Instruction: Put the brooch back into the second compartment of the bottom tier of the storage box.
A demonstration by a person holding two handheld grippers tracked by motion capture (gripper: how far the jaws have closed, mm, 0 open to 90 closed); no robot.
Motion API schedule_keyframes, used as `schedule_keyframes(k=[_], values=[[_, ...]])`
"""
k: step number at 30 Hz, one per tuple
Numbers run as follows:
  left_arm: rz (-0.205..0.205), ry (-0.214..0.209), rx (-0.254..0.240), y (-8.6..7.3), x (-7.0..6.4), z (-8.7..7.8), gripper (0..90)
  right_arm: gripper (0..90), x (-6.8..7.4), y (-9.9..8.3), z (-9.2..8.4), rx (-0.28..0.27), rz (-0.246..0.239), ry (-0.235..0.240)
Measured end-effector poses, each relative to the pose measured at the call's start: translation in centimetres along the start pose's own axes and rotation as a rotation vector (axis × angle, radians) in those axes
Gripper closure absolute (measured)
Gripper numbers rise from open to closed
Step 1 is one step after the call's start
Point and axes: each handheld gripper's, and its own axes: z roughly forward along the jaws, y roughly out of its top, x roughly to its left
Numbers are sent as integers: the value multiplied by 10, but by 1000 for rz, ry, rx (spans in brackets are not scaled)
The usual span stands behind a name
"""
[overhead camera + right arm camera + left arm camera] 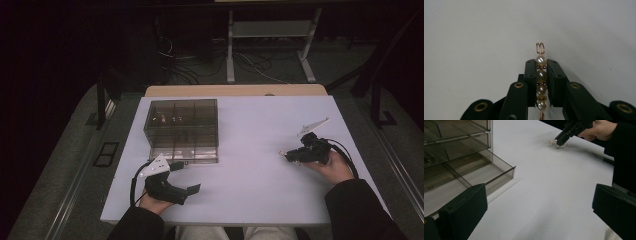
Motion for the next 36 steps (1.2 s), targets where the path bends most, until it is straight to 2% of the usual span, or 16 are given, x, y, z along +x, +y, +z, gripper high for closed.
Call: schedule_keyframes(k=[15, 25, 36], values=[[0, 1, -1, 0, 0, 0, 0, 786, 15, 18, -9, -38, -41, 31], [0, 0, -3, 0, 0, -1, 0, 785, 25, 36, -16, -58, -75, 42], [-1, -1, -4, 0, -1, -1, 0, 786, 35, 57, -15, -60, -112, 52]])
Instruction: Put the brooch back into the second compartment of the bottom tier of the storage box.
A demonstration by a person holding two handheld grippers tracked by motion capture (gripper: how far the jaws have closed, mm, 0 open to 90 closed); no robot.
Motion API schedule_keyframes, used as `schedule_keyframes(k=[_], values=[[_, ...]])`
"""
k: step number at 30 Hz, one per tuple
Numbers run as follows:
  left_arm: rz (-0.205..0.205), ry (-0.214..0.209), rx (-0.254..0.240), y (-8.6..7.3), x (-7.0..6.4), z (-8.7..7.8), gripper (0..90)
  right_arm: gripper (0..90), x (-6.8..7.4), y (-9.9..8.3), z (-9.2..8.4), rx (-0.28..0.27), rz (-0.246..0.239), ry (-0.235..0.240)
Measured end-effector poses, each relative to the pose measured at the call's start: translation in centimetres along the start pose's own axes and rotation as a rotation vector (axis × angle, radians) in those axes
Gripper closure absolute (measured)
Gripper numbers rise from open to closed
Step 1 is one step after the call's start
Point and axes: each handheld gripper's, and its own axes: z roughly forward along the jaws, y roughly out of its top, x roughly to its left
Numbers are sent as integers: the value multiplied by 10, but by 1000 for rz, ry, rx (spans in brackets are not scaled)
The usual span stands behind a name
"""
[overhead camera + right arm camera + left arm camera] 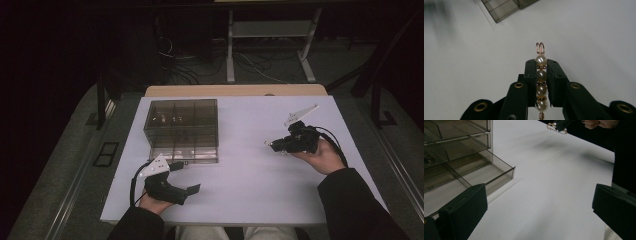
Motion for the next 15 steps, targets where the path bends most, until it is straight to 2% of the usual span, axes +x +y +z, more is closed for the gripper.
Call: schedule_keyframes(k=[15], values=[[3, -3, 2, 0, 0, 0, 0, 785, 10, 22, 14, 2, -31, 29]])
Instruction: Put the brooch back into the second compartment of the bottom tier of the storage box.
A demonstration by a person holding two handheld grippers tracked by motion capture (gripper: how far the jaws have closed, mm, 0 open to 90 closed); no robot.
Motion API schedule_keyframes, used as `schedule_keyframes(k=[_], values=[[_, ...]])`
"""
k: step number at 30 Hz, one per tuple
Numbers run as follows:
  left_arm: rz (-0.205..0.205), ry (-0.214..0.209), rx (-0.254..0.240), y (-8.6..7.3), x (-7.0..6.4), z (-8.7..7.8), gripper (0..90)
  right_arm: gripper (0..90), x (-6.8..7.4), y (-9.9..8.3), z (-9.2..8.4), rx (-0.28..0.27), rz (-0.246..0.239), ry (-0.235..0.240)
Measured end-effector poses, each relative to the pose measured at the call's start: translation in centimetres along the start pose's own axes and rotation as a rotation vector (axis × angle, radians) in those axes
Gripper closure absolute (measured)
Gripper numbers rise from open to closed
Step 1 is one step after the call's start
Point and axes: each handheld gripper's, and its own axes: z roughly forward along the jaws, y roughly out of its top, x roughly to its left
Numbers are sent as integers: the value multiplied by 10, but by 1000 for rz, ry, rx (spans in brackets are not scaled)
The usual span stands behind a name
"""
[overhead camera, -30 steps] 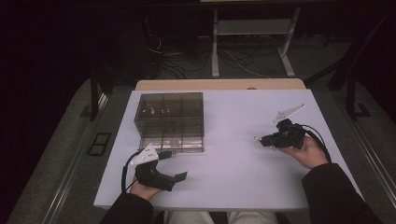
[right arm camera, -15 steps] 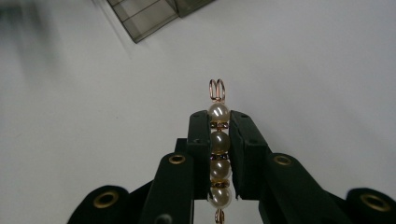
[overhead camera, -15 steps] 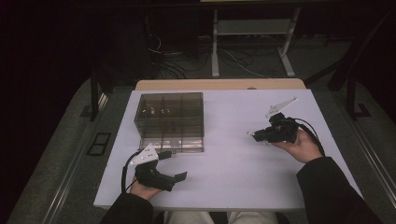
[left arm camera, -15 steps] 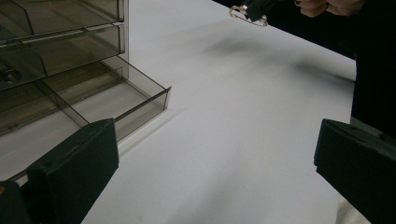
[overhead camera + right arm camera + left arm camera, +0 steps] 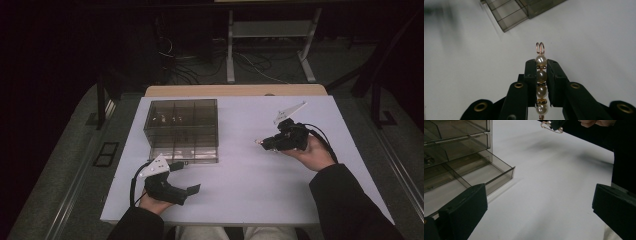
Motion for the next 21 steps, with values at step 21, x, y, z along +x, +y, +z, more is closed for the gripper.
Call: schedule_keyframes(k=[21], values=[[3, -2, -1, 0, 0, -1, 0, 785, 13, 26, 19, 10, -61, 33]])
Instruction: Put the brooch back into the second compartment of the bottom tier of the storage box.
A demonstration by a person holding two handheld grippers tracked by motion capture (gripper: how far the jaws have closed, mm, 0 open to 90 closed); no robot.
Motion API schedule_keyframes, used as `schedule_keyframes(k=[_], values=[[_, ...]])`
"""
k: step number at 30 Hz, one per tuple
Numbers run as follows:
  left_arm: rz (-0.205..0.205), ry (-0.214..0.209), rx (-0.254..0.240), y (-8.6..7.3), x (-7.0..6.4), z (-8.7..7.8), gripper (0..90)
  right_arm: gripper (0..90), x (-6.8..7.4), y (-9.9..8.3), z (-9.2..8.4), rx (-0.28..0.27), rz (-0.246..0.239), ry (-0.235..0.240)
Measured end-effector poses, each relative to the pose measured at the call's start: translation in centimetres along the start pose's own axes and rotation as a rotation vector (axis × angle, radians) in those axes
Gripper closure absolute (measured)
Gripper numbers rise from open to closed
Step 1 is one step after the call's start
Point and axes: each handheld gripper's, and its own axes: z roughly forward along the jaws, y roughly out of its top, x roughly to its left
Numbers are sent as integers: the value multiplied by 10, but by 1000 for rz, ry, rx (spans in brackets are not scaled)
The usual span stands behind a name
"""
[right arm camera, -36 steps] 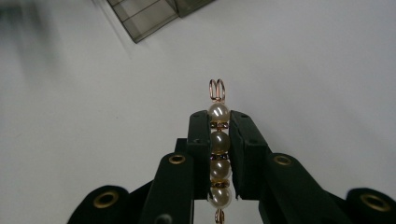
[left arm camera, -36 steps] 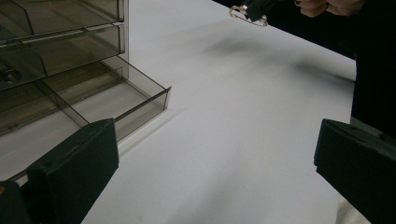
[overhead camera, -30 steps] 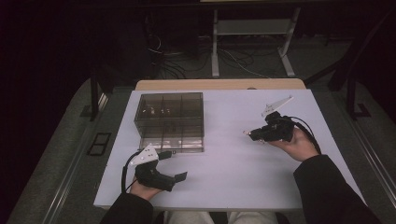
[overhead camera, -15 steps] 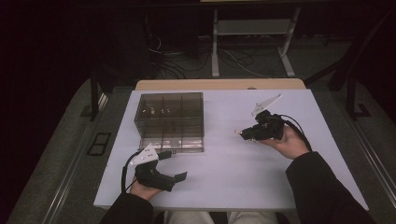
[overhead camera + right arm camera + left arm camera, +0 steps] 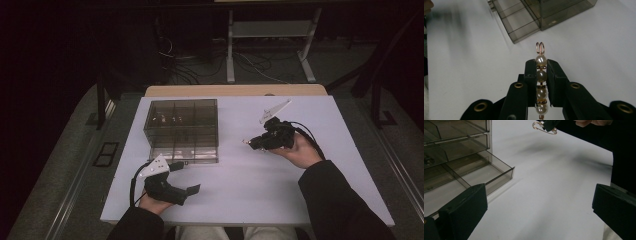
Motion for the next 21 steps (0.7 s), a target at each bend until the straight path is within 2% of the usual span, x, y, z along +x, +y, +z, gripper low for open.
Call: schedule_keyframes(k=[21], values=[[0, -3, -2, 0, 0, -1, 0, 785, 12, 28, 22, 6, -56, 35]])
